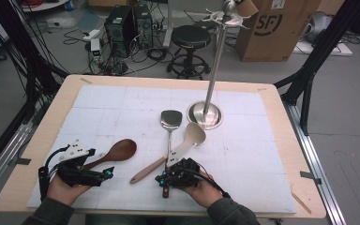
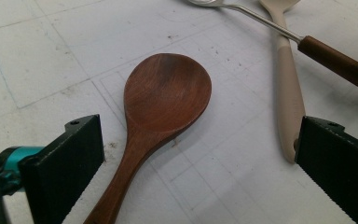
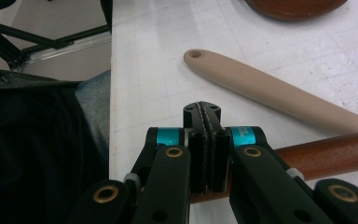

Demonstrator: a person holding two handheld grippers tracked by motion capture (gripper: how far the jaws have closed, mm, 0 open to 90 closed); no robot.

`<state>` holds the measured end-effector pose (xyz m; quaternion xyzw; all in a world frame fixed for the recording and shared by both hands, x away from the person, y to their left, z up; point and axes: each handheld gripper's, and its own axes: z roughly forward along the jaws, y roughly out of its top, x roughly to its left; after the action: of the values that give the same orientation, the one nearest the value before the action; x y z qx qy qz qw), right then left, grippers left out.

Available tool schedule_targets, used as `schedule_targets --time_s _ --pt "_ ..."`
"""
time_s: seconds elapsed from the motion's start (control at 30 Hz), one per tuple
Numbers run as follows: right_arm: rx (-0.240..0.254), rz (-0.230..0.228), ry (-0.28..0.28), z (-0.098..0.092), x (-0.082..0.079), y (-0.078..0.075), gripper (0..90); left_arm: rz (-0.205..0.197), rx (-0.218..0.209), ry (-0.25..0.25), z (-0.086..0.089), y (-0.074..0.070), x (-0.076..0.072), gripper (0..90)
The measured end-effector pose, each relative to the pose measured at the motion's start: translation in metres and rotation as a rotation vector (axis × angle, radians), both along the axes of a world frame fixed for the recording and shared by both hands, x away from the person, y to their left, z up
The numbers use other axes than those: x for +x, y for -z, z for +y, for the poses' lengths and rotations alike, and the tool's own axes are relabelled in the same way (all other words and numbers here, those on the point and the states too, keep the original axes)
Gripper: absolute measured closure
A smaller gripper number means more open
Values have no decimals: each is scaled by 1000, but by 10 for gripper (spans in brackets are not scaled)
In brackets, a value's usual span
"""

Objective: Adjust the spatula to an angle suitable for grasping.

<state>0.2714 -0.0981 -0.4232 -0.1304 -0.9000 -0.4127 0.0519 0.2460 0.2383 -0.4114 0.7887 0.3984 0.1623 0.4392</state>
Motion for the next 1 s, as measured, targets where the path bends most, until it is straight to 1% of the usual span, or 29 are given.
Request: schedule_targets --time_s 0.23,0.53,1.0 --pt "-9 7 2 -1 0 4 897 0 2 0 0 0 0 20" --pt "-8 11 5 -2 0 5 897 -2 -1 0 0 0 -1 20" --pt "-13 14 15 -11 -1 5 897 -1 0 3 1 0 -1 20"
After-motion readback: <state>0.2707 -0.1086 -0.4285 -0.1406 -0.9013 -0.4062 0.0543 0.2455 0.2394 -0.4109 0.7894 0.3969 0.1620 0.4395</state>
